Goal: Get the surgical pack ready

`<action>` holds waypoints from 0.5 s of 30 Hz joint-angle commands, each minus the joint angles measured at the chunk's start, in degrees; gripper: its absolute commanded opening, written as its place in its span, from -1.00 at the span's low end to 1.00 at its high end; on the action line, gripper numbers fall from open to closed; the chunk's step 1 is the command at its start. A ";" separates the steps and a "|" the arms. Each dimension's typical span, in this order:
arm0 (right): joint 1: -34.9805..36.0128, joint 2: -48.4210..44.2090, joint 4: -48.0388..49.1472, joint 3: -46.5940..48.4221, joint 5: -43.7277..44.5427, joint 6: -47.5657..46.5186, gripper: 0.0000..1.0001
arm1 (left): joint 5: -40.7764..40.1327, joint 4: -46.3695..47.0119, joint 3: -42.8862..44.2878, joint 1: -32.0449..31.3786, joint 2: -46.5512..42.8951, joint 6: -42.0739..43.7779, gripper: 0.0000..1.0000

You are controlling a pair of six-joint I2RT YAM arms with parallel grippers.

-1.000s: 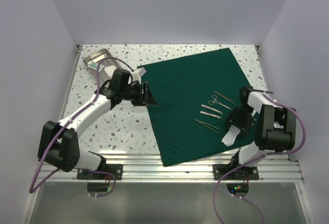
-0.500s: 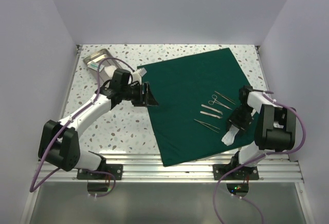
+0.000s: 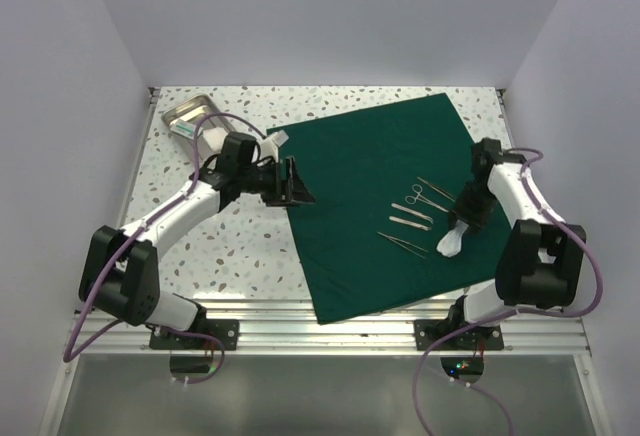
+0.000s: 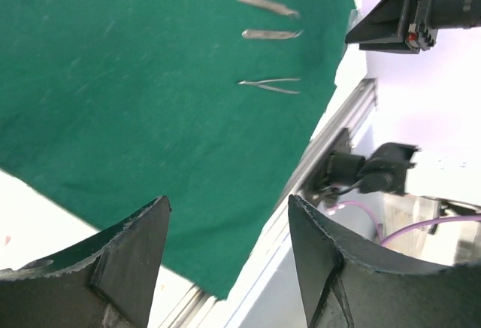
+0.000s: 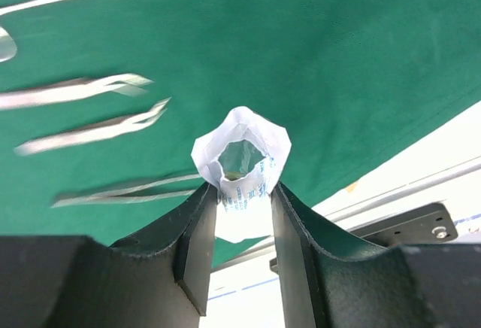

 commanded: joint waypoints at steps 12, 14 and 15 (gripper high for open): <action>27.74 -1.40 0.37 19.33 -19.79 11.24 -0.25 | 0.88 26.45 0.22 -12.30 3.17 -12.63 0.31; 31.17 -0.78 1.25 21.26 -20.33 12.21 -0.25 | 0.44 27.08 0.57 -13.27 3.61 -12.54 0.34; 32.06 -0.34 1.61 23.10 -20.42 12.39 -0.24 | -0.17 26.82 0.74 -13.70 3.61 -12.54 0.38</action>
